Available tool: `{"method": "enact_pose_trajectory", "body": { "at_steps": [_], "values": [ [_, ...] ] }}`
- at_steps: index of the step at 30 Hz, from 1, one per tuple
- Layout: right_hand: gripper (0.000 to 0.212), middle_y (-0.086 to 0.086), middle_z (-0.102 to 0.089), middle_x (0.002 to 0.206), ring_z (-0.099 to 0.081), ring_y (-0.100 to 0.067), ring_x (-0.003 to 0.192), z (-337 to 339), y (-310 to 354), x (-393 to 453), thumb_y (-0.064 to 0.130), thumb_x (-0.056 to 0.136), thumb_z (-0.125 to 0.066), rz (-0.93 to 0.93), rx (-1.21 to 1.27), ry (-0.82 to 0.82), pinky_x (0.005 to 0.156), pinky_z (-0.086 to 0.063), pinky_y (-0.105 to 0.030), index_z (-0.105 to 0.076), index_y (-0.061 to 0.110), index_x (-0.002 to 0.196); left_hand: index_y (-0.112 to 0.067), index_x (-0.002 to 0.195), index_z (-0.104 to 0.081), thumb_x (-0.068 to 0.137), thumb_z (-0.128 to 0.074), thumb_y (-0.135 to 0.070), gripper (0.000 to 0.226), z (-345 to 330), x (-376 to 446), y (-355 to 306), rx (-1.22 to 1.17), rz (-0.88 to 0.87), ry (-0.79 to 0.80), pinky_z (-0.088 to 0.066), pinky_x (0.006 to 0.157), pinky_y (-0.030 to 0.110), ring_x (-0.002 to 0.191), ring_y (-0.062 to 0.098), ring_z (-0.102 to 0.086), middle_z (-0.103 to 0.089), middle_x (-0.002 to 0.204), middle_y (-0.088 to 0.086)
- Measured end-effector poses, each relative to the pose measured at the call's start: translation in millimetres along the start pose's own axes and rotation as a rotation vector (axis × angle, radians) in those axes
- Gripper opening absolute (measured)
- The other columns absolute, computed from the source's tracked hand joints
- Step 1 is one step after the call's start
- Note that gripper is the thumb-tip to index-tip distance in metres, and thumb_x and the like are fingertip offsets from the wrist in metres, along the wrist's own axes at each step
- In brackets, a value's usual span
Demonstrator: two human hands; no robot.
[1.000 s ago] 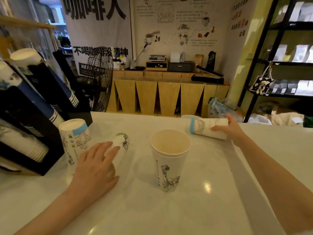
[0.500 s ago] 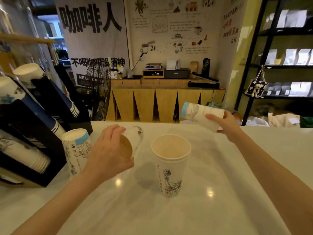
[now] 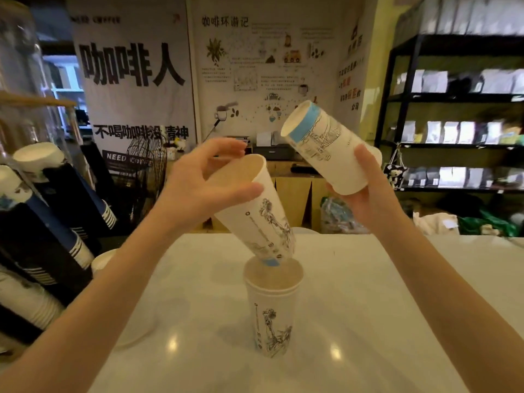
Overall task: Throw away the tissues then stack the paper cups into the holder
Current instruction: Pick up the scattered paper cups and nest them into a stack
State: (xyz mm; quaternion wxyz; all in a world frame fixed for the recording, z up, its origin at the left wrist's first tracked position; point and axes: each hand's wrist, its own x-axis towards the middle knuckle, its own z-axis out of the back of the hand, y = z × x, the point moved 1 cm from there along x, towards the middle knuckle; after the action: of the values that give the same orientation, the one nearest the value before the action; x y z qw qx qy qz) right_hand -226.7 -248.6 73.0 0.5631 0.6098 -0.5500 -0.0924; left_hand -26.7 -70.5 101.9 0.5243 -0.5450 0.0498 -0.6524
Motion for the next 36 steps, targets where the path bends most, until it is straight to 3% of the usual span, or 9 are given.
{"method": "enact_pose_trajectory", "body": {
  "at_steps": [3, 8, 13, 17, 20, 26, 29, 32, 36],
  "values": [
    [0.045, -0.006, -0.058, 0.122, -0.058, -0.024, 0.11, -5.2, 15.6, -7.0, 0.036, 0.086, -0.046, 0.049, 0.049, 0.045, 0.084, -0.05, -0.036, -0.04, 0.022, 0.129, -0.03, 0.114, -0.05, 0.048, -0.074, -0.052, 0.073, -20.8, 7.2, -1.9, 0.109, 0.023, 0.166, -0.05, 0.077, 0.027, 0.1, 0.008, -0.054, -0.057, 0.108, -0.014],
    [0.037, -0.005, -0.057, 0.119, -0.054, -0.027, 0.117, -9.2, 35.8, -18.5, 0.028, 0.081, -0.054, 0.085, -0.05, 0.081, 0.091, -0.052, -0.037, -0.048, 0.025, 0.117, -0.031, 0.125, -0.043, 0.056, -0.072, -0.05, 0.077, -54.7, 7.6, 23.8, 0.226, 0.123, 0.346, -0.043, 0.077, 0.022, 0.1, 0.008, -0.05, -0.054, 0.114, -0.011],
    [0.052, 0.006, -0.062, 0.108, -0.063, -0.016, 0.102, -15.3, 55.9, -29.9, 0.028, 0.067, -0.07, 0.187, -0.355, 0.08, 0.074, -0.056, -0.027, -0.052, 0.03, 0.116, -0.032, 0.128, -0.039, 0.048, -0.076, -0.056, 0.091, -72.1, -10.3, 49.5, 0.21, 0.243, 0.47, -0.042, 0.09, 0.03, 0.111, 0.009, -0.048, -0.051, 0.128, -0.009],
    [0.086, 0.024, -0.058, 0.109, -0.062, -0.002, 0.099, -34.5, 60.4, -37.2, 0.04, 0.052, -0.081, 0.198, -0.665, 0.18, 0.07, -0.056, -0.021, -0.042, 0.036, 0.129, -0.041, 0.121, -0.037, 0.041, -0.081, -0.052, 0.092, -76.0, -29.4, 60.2, 0.058, 0.336, 0.439, -0.042, 0.089, 0.032, 0.11, 0.009, -0.045, -0.047, 0.123, -0.013],
    [0.103, 0.02, -0.053, 0.121, -0.056, 0.001, 0.104, -50.2, 49.8, -41.0, 0.048, 0.046, -0.081, 0.118, -0.848, 0.312, 0.076, -0.055, -0.019, -0.032, 0.035, 0.136, -0.049, 0.111, -0.035, 0.038, -0.081, -0.052, 0.086, -77.2, -46.2, 66.7, -0.044, 0.365, 0.423, -0.049, 0.083, 0.031, 0.106, 0.01, -0.053, -0.052, 0.108, -0.024],
    [0.104, 0.01, -0.043, 0.133, -0.045, -0.01, 0.115, -61.6, 4.2, -48.8, 0.035, 0.053, -0.083, -0.09, -1.072, 0.498, 0.09, -0.047, -0.034, -0.023, 0.04, 0.138, -0.04, 0.136, -0.015, 0.036, -0.086, -0.041, 0.122, -73.8, -64.8, 86.8, -0.168, 0.405, 0.345, -0.051, 0.087, 0.039, 0.108, 0.013, -0.057, -0.058, 0.119, -0.007],
    [0.105, 0.009, -0.04, 0.138, -0.041, -0.008, 0.118, -59.5, -19.1, -56.0, 0.038, 0.054, -0.083, -0.149, -1.124, 0.578, 0.094, -0.044, -0.032, -0.021, 0.039, 0.139, -0.046, 0.132, -0.018, 0.036, -0.086, -0.044, 0.117, -72.7, -67.1, 92.5, -0.174, 0.398, 0.339, -0.051, 0.08, 0.027, 0.106, 0.008, -0.055, -0.057, 0.117, -0.012],
    [0.105, 0.012, -0.039, 0.139, -0.037, -0.004, 0.12, -54.6, -37.1, -65.2, 0.043, 0.054, -0.082, -0.195, -1.124, 0.611, 0.098, -0.036, -0.028, -0.022, 0.039, 0.139, -0.043, 0.125, -0.029, 0.039, -0.086, -0.042, 0.104, -73.8, -70.0, 97.1, -0.189, 0.386, 0.316, -0.051, 0.083, 0.029, 0.109, 0.009, -0.053, -0.053, 0.119, -0.014],
    [0.108, 0.011, -0.036, 0.144, -0.034, -0.003, 0.123, -47.7, -52.5, -78.3, 0.041, 0.052, -0.085, -0.239, -1.099, 0.591, 0.101, -0.032, -0.026, -0.021, 0.038, 0.139, -0.048, 0.125, -0.023, 0.048, -0.085, -0.035, 0.099, -74.2, -75.5, 99.0, -0.165, 0.359, 0.301, -0.049, 0.076, 0.019, 0.109, 0.007, -0.051, -0.049, 0.116, -0.021]
  ]
}}
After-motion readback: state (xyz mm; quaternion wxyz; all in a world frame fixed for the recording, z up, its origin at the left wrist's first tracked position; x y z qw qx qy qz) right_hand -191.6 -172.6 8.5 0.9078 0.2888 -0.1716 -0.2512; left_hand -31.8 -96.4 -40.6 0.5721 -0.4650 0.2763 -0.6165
